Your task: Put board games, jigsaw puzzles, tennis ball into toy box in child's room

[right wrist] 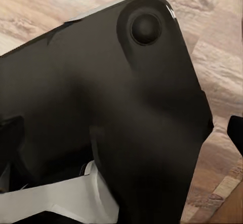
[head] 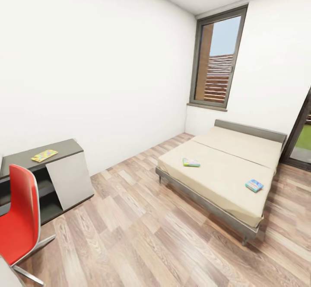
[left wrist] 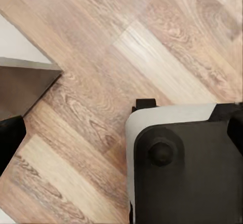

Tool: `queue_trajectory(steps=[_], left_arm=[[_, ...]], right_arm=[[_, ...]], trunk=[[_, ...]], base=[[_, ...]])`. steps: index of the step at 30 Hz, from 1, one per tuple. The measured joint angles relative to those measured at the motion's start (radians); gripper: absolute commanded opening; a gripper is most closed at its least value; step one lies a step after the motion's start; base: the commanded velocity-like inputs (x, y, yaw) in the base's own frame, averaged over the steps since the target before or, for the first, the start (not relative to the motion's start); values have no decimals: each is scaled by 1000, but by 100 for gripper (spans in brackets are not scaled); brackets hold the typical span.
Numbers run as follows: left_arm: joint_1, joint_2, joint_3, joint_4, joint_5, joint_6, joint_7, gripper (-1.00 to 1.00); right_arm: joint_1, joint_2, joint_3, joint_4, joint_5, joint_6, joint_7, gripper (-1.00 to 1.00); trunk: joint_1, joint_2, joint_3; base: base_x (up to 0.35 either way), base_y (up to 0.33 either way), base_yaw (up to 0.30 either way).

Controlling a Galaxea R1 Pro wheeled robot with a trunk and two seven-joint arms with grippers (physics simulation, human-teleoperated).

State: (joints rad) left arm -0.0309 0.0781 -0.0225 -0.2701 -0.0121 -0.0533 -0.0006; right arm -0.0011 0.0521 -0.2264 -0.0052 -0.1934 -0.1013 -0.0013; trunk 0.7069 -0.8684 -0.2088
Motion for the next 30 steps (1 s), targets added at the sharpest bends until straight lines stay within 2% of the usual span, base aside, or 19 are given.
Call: queue_trajectory(steps=[2, 6, 8, 11, 13, 14, 15, 17, 21, 30], left_arm=[[-23, -11, -1, -9, -2, 1, 0, 100], [-115, -48, -2, -16, -17, 1, 2, 100], [-147, -79, -4, -18, -28, 1, 4, 100], [-167, -122, -5, -23, -52, -1, 6, 100], [-201, -161, -8, -39, -103, -1, 9, 100], [-212, -168, -7, -42, -122, -1, 10, 100], [-230, -179, -6, -45, -156, -2, 11, 100], [-250, -196, -5, -51, -201, -3, 12, 100], [-267, -222, -5, -59, -241, -8, 12, 100], [-274, -226, -7, -87, -257, 0, 0, 100]], right_arm=[[-1, -6, -25, 0, -16, 0, -1, 100], [-19, -66, -83, -2, -112, 8, -9, 100], [-33, -104, -105, -2, -204, 10, -11, 100], [-50, -147, -117, -2, -303, 11, -13, 100], [-58, -192, -125, -1, -401, 12, -13, 100], [-60, -203, -126, -1, -425, 12, -13, 100], [-63, -219, -128, -2, -465, 12, -13, 100], [-67, -236, -129, -4, -511, 9, -14, 100], [-70, -243, -132, -32, -546, 9, -13, 100], [-70, -239, -129, -59, -545, 9, -9, 100]], trunk=[[-8, 14, 6], [-23, 42, 19], [-31, 56, 25], [-42, 77, 35], [-50, 91, 41], [-54, 98, 44], [-58, 105, 47], [-65, 119, 54], [-81, 147, 66], [-115, 211, 93]], base=[[0, 0, -287], [0, 0, -287], [0, 0, -286], [0, 0, -286], [0, 0, -286], [0, 0, -286], [0, 0, -286], [0, 0, -286], [0, 0, -286], [0, 0, -286]])
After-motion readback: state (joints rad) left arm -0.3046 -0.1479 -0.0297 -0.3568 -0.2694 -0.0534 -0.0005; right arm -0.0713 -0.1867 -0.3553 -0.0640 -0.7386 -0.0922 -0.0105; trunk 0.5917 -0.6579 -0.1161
